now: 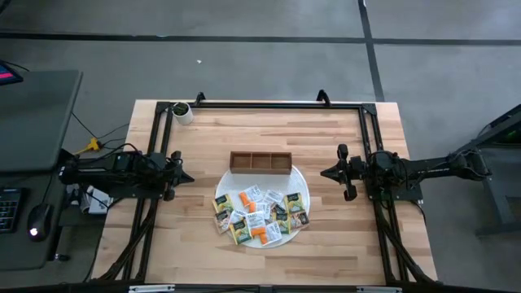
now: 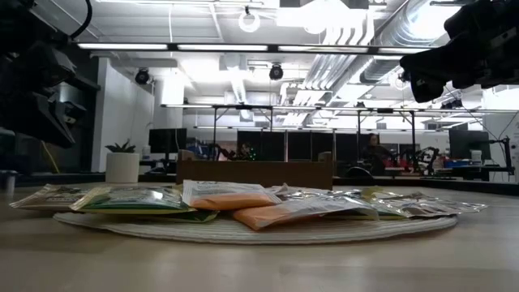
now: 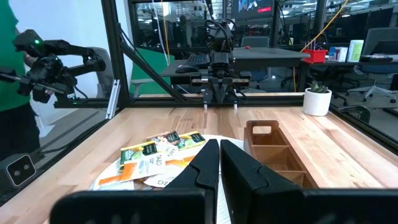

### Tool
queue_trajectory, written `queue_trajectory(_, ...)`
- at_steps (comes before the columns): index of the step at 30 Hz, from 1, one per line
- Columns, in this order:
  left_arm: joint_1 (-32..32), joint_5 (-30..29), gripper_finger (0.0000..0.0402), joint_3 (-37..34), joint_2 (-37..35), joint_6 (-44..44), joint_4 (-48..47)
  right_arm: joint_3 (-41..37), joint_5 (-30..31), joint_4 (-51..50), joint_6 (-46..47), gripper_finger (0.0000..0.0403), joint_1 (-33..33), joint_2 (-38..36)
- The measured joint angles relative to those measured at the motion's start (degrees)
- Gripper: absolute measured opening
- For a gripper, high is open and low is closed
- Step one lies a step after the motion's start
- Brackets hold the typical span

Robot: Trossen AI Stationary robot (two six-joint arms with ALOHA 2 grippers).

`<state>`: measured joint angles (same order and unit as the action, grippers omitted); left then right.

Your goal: Pick & Place Tea

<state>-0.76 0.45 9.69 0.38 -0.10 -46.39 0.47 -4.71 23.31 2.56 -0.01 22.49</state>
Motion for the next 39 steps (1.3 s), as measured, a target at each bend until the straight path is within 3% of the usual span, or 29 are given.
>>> queue_trajectory(15, 0.0, 0.0, 0.0, 0.0, 0.0, 0.0, 0.0, 0.0, 0.0, 0.0, 0.0, 0.0012, 0.0, 0.0)
queue_trajectory(17, 0.0, -2.4, 0.0, 0.0, 0.0, -0.1, 1.0, 0.0, 0.0, 0.0, 0.0, 0.0012, 0.0, 0.0)
queue_trajectory(23, 0.0, -9.8, 0.0, 0.3, 0.0, -12.6, 12.7, 0.0, 0.0, 0.0, 0.0, 0.0012, 0.0, 0.0)
queue_trajectory(27, 0.0, -16.6, 0.0, 0.1, 0.0, -13.7, 24.7, 0.0, 0.0, 0.0, 0.0, 0.0012, 0.0, 0.0)
queue_trajectory(34, 0.0, -16.0, 0.0, 0.2, 0.0, -10.7, 44.2, 0.0, 0.0, 0.0, 0.0, 0.0012, 0.0, 0.0)
queue_trajectory(39, 0.0, -14.1, 0.0, 0.3, 0.0, -6.8, 47.4, 0.0, 0.0, 0.0, 0.0, 0.0012, 0.0, 0.0)
